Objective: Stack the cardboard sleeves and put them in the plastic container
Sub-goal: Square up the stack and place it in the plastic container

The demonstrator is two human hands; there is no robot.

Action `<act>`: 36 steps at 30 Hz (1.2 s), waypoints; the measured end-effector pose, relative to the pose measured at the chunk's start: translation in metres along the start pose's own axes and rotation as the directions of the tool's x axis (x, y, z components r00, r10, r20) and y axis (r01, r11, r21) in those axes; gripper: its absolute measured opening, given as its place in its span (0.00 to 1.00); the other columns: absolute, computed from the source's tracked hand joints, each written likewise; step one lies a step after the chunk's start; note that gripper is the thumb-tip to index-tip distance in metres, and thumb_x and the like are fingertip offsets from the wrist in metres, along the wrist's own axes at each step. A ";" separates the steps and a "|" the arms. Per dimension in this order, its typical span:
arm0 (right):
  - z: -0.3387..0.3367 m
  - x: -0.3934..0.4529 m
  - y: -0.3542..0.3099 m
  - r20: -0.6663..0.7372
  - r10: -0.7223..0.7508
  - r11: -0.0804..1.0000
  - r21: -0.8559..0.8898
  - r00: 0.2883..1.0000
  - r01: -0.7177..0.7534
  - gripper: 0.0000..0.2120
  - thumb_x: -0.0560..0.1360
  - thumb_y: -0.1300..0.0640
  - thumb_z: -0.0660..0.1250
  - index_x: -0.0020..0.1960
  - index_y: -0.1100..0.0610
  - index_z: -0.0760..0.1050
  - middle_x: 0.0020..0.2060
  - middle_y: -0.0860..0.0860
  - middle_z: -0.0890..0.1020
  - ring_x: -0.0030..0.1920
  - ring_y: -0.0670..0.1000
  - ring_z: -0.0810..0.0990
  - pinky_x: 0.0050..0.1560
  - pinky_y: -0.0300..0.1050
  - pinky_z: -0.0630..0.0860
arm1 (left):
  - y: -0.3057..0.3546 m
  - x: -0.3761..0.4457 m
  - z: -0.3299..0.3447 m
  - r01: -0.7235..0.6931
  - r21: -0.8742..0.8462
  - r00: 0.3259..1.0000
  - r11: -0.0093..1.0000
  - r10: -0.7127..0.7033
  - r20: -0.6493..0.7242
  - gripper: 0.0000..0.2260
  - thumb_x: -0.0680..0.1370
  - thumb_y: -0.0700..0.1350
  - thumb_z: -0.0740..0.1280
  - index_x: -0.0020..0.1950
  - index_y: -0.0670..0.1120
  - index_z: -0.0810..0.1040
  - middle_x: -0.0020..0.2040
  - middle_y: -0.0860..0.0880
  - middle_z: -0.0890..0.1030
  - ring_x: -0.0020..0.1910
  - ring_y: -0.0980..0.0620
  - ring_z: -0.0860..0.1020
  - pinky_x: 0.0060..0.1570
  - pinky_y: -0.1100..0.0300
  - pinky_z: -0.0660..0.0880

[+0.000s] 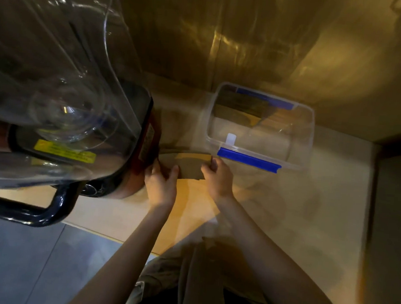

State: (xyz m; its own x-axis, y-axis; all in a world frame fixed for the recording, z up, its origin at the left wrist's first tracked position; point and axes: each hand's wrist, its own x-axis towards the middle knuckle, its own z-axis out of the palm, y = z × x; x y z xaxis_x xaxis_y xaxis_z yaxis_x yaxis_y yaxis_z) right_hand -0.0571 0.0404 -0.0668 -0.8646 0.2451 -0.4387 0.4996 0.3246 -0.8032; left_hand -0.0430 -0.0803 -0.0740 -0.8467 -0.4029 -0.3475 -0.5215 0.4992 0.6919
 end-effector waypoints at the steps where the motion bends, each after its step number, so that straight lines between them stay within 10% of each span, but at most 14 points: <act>1: 0.002 0.002 0.000 0.005 -0.002 1.000 -0.011 1.000 0.002 0.03 0.74 0.61 0.63 0.44 0.60 0.75 0.37 0.51 0.76 0.40 0.49 0.74 0.35 0.30 0.66 | -0.001 0.001 0.002 0.005 0.006 1.000 1.000 -0.005 0.007 0.28 0.75 0.48 0.64 0.71 0.37 0.61 0.67 0.34 0.68 0.67 0.37 0.67 0.67 0.50 0.63; 7: 0.009 0.011 0.005 -0.006 -0.021 0.997 -0.069 1.000 0.021 0.10 0.73 0.62 0.63 0.34 0.56 0.70 0.27 0.47 0.71 0.33 0.49 0.72 0.32 0.36 0.62 | -0.008 0.000 0.008 -0.015 0.009 0.999 1.000 0.015 0.045 0.29 0.76 0.45 0.62 0.73 0.39 0.54 0.72 0.37 0.63 0.71 0.40 0.62 0.69 0.52 0.60; 10: 0.008 0.010 0.006 0.030 0.022 1.000 0.007 0.999 -0.022 0.05 0.73 0.60 0.64 0.40 0.60 0.76 0.37 0.55 0.81 0.38 0.49 0.77 0.37 0.30 0.68 | -0.010 0.000 0.009 -0.007 0.003 0.999 1.000 0.007 0.035 0.28 0.77 0.45 0.61 0.73 0.39 0.55 0.72 0.37 0.63 0.71 0.40 0.62 0.71 0.51 0.60; 15: 0.006 0.007 0.004 0.070 0.129 0.976 0.165 0.989 -0.139 0.05 0.72 0.59 0.66 0.39 0.53 0.73 0.42 0.53 0.80 0.42 0.48 0.77 0.45 0.40 0.70 | -0.009 0.002 0.012 0.049 -0.030 0.999 0.998 -0.048 0.019 0.27 0.77 0.46 0.61 0.72 0.39 0.57 0.70 0.36 0.65 0.69 0.39 0.64 0.67 0.52 0.61; 23: 0.008 0.011 -0.001 0.191 0.290 0.890 0.306 0.938 -0.337 0.09 0.72 0.64 0.63 0.49 0.68 0.76 0.52 0.69 0.79 0.53 0.62 0.79 0.59 0.58 0.74 | -0.015 0.009 0.013 0.094 -0.064 0.995 0.994 -0.092 0.033 0.26 0.76 0.45 0.62 0.71 0.39 0.59 0.67 0.34 0.66 0.65 0.36 0.66 0.65 0.46 0.64; 28: 0.003 0.016 0.006 0.300 0.316 0.826 0.380 0.900 -0.416 0.05 0.73 0.63 0.65 0.48 0.57 0.75 0.45 0.52 0.79 0.53 0.52 0.76 0.56 0.51 0.74 | -0.019 0.012 0.013 0.122 -0.062 0.990 0.991 -0.117 0.078 0.26 0.75 0.48 0.62 0.71 0.40 0.60 0.66 0.34 0.70 0.64 0.35 0.69 0.63 0.44 0.67; 36: -0.007 0.017 0.007 0.403 0.323 0.880 0.205 0.857 -0.428 0.09 0.73 0.59 0.65 0.53 0.59 0.74 0.51 0.52 0.75 0.49 0.47 0.74 0.48 0.42 0.75 | -0.023 0.012 0.006 0.162 -0.132 0.983 0.978 -0.148 0.110 0.26 0.74 0.46 0.65 0.70 0.41 0.63 0.65 0.38 0.72 0.63 0.38 0.70 0.63 0.46 0.68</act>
State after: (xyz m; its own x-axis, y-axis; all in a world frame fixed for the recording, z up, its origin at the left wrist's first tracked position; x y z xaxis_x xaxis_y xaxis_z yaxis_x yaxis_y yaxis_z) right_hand -0.0685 0.0533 -0.0768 -0.6013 -0.0534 -0.7972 0.7986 -0.0068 -0.6019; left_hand -0.0422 -0.0917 -0.0979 -0.7665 -0.3854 -0.5137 -0.6334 0.3215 0.7039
